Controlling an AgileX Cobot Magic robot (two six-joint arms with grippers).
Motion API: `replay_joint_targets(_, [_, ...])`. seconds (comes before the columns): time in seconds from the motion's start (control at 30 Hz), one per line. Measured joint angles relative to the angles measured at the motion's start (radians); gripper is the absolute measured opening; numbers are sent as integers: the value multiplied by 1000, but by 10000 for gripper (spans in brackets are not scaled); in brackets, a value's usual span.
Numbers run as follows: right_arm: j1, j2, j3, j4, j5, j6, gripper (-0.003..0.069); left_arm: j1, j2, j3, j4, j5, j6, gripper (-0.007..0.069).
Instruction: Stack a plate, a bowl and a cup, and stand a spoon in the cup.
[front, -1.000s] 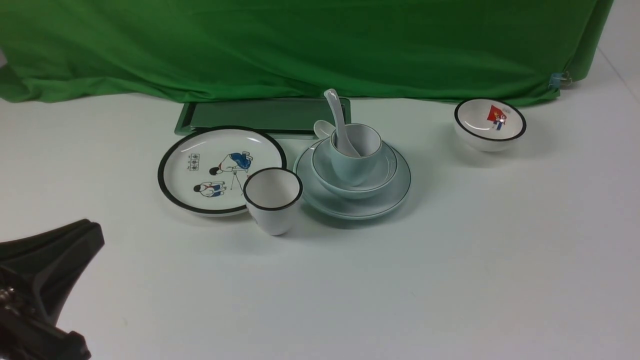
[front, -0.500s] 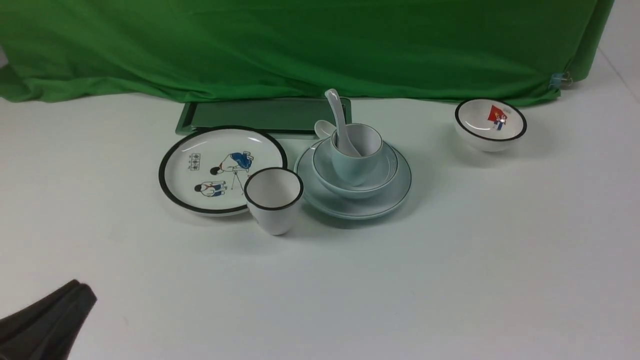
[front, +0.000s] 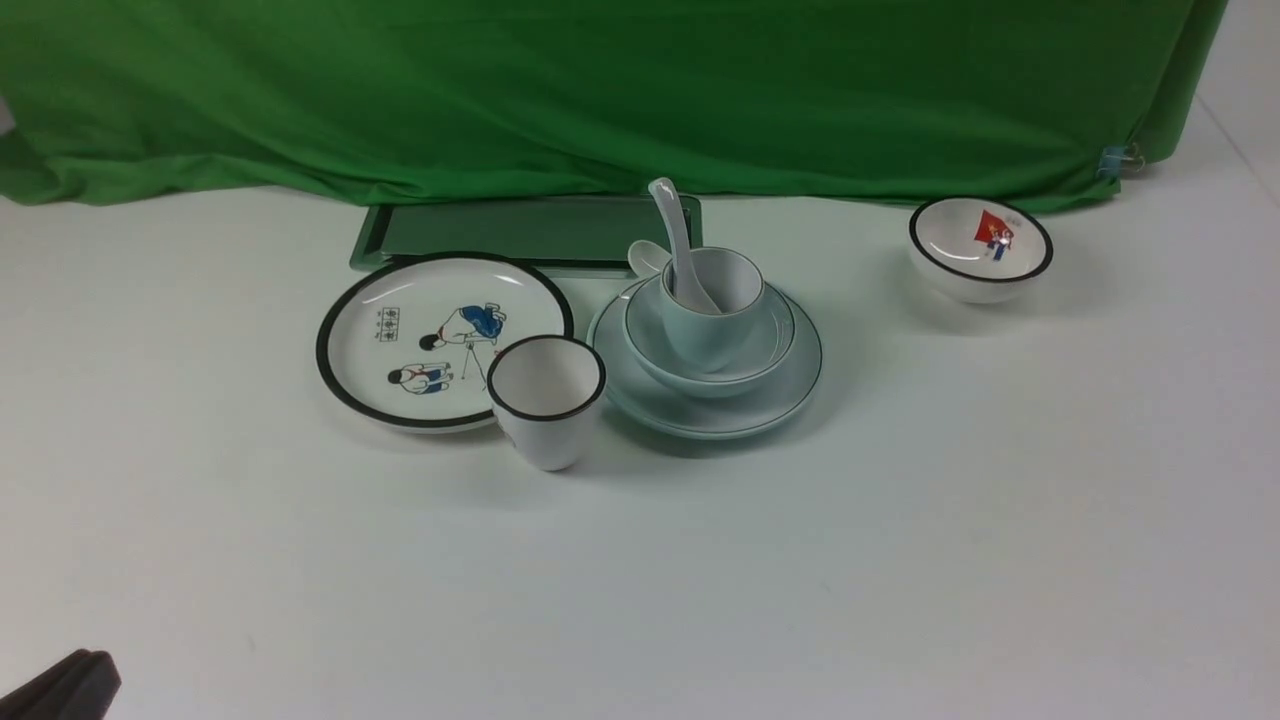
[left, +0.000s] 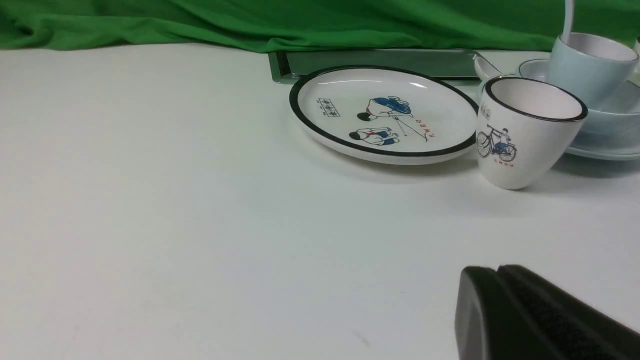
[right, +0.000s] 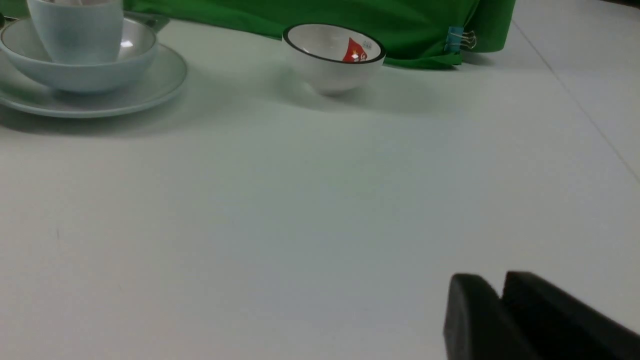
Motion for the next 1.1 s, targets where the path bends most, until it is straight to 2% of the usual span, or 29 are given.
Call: replay_joint_targets(1.1, [0,0,0,0,0,1,177,0,0,0,17,-6,23,-30])
